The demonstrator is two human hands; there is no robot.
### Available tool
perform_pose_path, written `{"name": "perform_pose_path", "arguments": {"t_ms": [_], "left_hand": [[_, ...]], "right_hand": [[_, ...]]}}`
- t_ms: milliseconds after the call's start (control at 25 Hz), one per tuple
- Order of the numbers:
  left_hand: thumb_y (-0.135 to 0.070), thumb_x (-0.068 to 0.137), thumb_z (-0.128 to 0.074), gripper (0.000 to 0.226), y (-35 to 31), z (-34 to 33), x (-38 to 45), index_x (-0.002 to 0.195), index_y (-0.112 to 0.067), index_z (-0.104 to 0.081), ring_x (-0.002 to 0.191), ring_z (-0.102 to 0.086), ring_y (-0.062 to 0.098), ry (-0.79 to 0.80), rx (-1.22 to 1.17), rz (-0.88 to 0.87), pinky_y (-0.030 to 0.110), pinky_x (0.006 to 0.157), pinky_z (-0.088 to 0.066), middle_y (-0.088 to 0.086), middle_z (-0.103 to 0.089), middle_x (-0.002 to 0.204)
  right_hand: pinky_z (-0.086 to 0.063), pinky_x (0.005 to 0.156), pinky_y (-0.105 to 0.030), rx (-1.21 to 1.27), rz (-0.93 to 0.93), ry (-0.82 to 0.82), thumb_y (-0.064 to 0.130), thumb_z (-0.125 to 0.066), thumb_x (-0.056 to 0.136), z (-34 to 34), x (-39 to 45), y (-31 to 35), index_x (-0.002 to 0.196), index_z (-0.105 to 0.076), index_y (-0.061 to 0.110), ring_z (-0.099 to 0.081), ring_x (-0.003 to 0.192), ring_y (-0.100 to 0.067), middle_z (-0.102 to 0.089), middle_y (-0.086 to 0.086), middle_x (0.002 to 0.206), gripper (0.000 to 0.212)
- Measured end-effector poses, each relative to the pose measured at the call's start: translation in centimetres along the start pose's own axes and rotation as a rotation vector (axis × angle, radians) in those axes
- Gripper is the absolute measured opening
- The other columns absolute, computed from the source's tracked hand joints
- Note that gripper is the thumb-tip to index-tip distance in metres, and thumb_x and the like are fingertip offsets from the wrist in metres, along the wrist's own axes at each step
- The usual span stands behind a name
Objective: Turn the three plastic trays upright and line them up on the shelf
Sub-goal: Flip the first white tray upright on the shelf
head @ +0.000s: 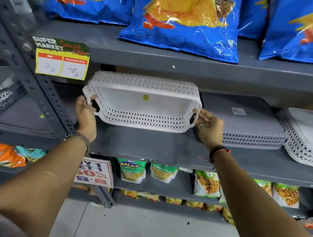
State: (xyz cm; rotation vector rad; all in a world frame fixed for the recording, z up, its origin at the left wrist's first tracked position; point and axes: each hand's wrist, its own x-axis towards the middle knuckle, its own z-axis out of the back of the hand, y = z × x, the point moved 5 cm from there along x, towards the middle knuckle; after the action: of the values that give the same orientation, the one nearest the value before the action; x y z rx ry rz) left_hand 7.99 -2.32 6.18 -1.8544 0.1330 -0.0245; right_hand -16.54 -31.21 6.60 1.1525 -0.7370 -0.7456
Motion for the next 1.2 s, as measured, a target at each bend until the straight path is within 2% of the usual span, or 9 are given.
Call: {"name": "perform_pose_path", "arguments": {"t_ms": [120,200,360,480,640,840,1040,1120,1200], "left_hand": [[0.024,0.073,-0.027,0.062,-0.3,-0.5,-0.3,0.126,-0.002,-0.048,0.099,-0.056,0.016,0.038,0.11,-0.038,0.027,0.081,-0.049,0.011,-0.06,0.117],[0.024,0.079,-0.032,0.058,0.1,-0.8,-0.4,0.126,-0.004,-0.053,0.103,-0.057,0.02,0.068,0.161,-0.032,0.033,0.085,-0.052,0.013,-0.059,0.121],[0.007,0.089,-0.047,0.04,1.6,-0.7,1.5,0.103,-0.025,-0.066,0.112,-0.062,0.03,0.067,0.295,-0.006,0.044,0.097,-0.052,0.015,-0.063,0.124],[0.007,0.09,-0.043,0.041,2.5,-0.8,3.7,0.122,-0.012,-0.06,0.12,-0.057,0.029,0.045,0.421,-0.019,0.045,0.106,-0.045,0.013,-0.063,0.125],[0.003,0.093,-0.039,0.04,3.9,-2.5,6.3,0.131,-0.004,-0.053,0.121,-0.056,0.026,0.083,0.615,-0.049,0.036,0.107,-0.044,0.013,-0.062,0.128],[0.001,0.09,-0.041,0.04,5.3,-4.2,9.1,0.128,-0.002,-0.054,0.119,-0.057,0.025,0.096,0.827,-0.049,0.034,0.103,-0.043,0.011,-0.064,0.126],[-0.013,0.092,-0.048,0.042,6.2,-4.4,10.9,0.133,-0.011,-0.051,0.125,-0.054,0.023,0.09,0.868,0.026,0.033,0.108,-0.042,0.007,-0.059,0.134],[-0.011,0.093,-0.048,0.045,6.3,-4.7,11.0,0.138,-0.01,-0.045,0.128,-0.05,0.024,0.091,0.894,0.053,0.031,0.11,-0.039,0.01,-0.054,0.139],[-0.011,0.094,-0.047,0.046,6.3,-5.1,11.0,0.14,-0.008,-0.042,0.13,-0.048,0.026,0.098,0.931,0.061,0.033,0.11,-0.038,0.012,-0.051,0.142]], "right_hand": [[-0.054,0.085,-0.024,0.072,-0.033,-0.073,-0.007,-0.058,0.082,0.6,0.1,-0.1,0.114,-0.065,0.007,-0.068,0.095,-0.011,-0.07,-0.004,0.106,0.036],[-0.055,0.082,-0.02,0.099,-0.066,-0.096,-0.007,-0.059,0.082,0.8,0.4,-0.6,0.111,-0.065,0.005,-0.068,0.082,-0.003,-0.071,-0.003,0.096,0.032],[-0.055,0.08,-0.021,0.114,-0.126,-0.119,-0.001,-0.064,0.081,0.3,1.8,-1.8,0.107,-0.068,0.005,-0.066,0.068,0.005,-0.07,0.003,0.077,0.027],[-0.052,0.068,-0.014,0.107,-0.154,-0.12,-0.001,-0.061,0.083,-0.7,3.4,-1.9,0.109,-0.067,-0.001,-0.058,0.057,0.008,-0.069,-0.005,0.082,0.027],[-0.056,0.072,-0.021,0.171,-0.209,-0.077,-0.008,-0.05,0.088,-2.5,5.7,-3.9,0.118,-0.058,-0.006,-0.059,0.069,-0.008,-0.064,-0.01,0.09,0.031],[-0.055,0.066,-0.015,0.162,-0.295,-0.088,0.003,-0.051,0.091,-3.9,7.6,-6.4,0.116,-0.06,-0.007,-0.061,0.073,-0.012,-0.064,-0.001,0.081,0.027],[-0.055,0.064,-0.011,0.121,-0.31,-0.07,0.001,-0.047,0.093,-5.0,8.8,-6.6,0.121,-0.057,-0.005,-0.062,0.087,-0.017,-0.064,-0.01,0.098,0.031],[-0.055,0.071,-0.016,0.073,-0.314,-0.054,-0.003,-0.042,0.092,-5.2,8.9,-6.5,0.122,-0.055,-0.006,-0.059,0.093,-0.018,-0.062,-0.011,0.102,0.033],[-0.056,0.085,-0.034,-0.007,-0.284,-0.028,-0.003,-0.043,0.087,-5.1,9.0,-6.6,0.114,-0.06,-0.005,-0.059,0.094,-0.019,-0.066,-0.014,0.1,0.032]]}}
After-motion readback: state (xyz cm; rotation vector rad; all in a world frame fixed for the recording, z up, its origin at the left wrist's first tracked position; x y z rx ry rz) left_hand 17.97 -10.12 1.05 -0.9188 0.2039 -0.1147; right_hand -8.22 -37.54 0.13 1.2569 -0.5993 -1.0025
